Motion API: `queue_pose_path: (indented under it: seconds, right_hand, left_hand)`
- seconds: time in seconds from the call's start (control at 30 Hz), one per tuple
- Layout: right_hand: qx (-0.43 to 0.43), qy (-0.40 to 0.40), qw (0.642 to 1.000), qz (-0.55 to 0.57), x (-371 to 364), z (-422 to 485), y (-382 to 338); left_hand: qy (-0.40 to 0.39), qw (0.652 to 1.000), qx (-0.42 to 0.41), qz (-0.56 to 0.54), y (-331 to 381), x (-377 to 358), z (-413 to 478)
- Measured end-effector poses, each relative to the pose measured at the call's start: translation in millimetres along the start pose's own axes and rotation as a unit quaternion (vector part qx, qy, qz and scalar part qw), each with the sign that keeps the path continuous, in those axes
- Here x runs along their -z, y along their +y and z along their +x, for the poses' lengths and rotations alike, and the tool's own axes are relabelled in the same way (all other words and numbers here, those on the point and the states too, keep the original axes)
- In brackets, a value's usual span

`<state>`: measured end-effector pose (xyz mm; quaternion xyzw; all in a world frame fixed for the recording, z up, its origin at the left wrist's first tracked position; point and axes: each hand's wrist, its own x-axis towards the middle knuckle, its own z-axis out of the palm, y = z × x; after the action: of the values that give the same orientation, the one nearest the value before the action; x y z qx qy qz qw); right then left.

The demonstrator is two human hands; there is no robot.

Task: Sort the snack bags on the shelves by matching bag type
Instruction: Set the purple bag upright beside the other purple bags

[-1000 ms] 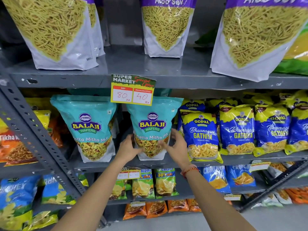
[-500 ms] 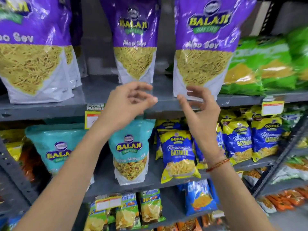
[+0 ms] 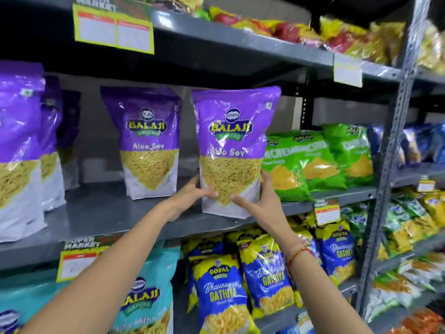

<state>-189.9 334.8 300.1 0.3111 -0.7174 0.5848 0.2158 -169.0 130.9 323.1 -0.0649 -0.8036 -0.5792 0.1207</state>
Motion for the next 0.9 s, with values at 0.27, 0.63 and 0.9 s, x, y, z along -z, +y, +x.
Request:
queue_pose_path:
  seconds: [0.27, 0.63, 0.9]
  right_hand:
    - [0.003, -0.012, 0.999, 0.032, -15.0, 8.2, -1.6]
    - [0.014, -0.129, 0.984, 0.120, -95.9, 23.2, -32.2]
    - [0.010, -0.235, 0.958, 0.162, -140.8, 23.7, -37.6]
  left_hand:
    - [0.002, 1.000, -0.004, -0.028, 1.7, 7.5, -11.6]
    - [0.139, 0.987, -0.001, 0.078, 1.6, 94.6, -73.2]
    - [0.199, 0.971, 0.034, 0.130, -14.9, 132.4, -103.1]
